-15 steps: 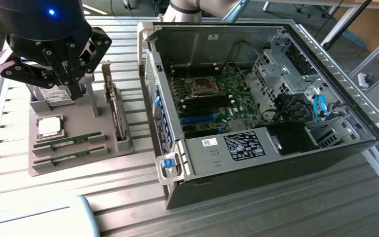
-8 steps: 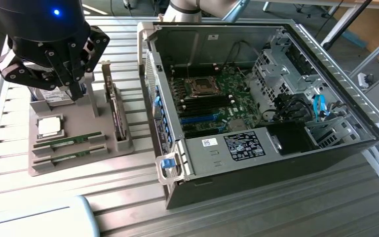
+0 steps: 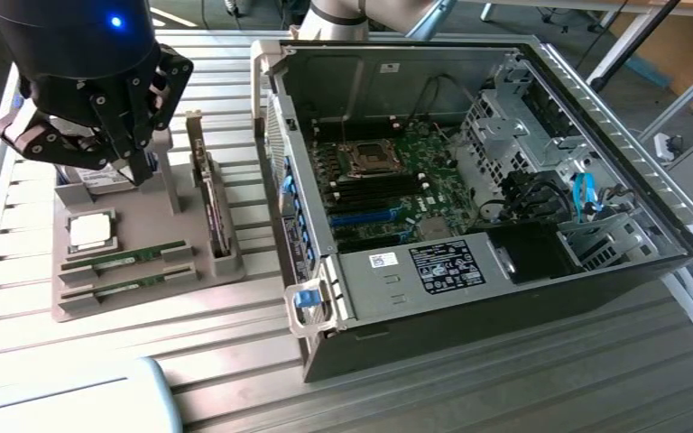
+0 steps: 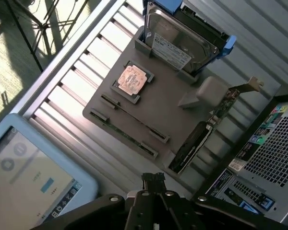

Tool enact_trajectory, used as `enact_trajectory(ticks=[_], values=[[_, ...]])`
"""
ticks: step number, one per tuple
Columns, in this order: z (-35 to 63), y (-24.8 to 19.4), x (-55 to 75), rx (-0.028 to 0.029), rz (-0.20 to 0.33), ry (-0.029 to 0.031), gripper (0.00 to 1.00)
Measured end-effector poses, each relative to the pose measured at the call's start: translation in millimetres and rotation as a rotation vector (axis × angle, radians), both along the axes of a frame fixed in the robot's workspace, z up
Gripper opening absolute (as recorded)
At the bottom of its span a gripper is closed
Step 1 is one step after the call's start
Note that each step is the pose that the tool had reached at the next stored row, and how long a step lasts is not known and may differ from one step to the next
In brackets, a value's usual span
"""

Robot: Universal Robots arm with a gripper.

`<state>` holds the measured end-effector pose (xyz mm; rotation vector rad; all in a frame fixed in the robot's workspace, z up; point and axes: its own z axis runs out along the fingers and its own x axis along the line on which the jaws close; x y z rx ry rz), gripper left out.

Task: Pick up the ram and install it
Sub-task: 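Pick up the ram and move it above insertion slot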

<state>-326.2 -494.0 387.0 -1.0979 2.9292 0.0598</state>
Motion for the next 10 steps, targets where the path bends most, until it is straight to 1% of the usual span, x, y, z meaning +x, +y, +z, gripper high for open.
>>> enact_trajectory(ticks=[10], values=[[-1.9, 0.0, 0.0, 0.0, 0.192, 0.0, 0.13]])
